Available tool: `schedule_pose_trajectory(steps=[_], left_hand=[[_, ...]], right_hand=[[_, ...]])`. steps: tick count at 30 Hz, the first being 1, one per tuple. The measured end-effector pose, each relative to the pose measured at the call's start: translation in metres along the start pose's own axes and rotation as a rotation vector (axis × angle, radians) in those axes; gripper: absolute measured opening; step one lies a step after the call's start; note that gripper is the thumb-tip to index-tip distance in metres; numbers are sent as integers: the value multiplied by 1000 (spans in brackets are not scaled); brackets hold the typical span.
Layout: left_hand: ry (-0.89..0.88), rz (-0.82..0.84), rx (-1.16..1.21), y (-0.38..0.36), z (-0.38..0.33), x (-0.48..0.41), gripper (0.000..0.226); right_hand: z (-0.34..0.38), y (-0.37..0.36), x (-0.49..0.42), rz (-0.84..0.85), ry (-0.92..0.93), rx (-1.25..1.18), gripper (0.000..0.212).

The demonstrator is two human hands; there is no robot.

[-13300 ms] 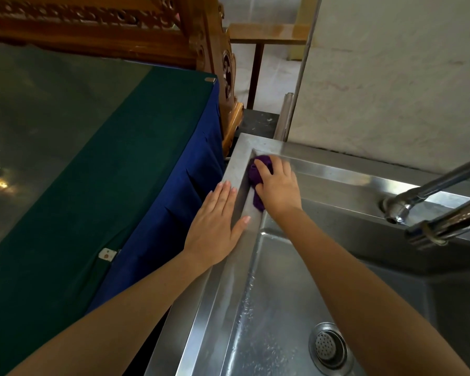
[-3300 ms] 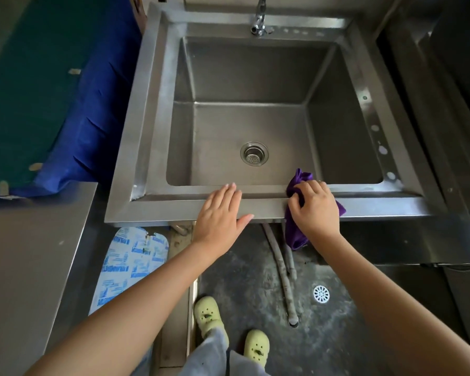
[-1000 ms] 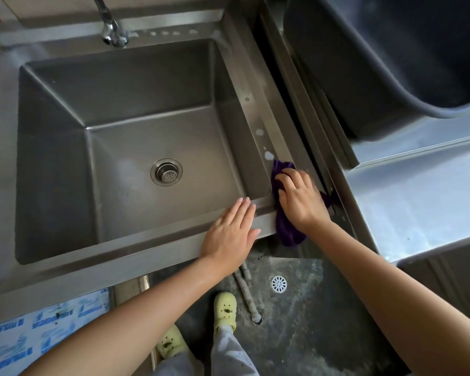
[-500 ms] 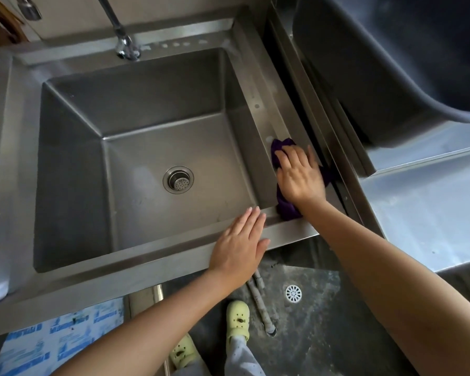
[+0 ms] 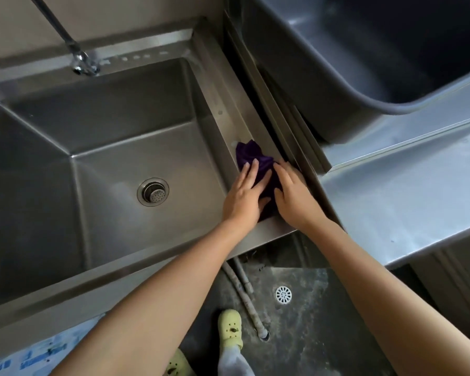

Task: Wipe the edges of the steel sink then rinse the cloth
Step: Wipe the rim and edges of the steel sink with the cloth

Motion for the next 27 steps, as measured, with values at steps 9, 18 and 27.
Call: schedule_pose_trajectory(steps=[9,18,27], left_hand=[[15,-65,-201,24,17,-32,47],[-2,-110,-223,46,44,-62,46],[75,-61,-240,76,80,-114,49]], right_hand=[[4,-7,-16,-7,-3,55,56],[7,-18,-66,11,-37,309,66],[14,-10,-119,36,-79,325,68]])
Point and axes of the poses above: each hand's wrist, its own x-axis away from the middle knuckle, its own y-axis out of the back of the hand, z = x × y, the point moved 6 cm from there along -x, towards the middle knuckle, and after that the axes turned 12 degrees about z, right-handed, at the moved point
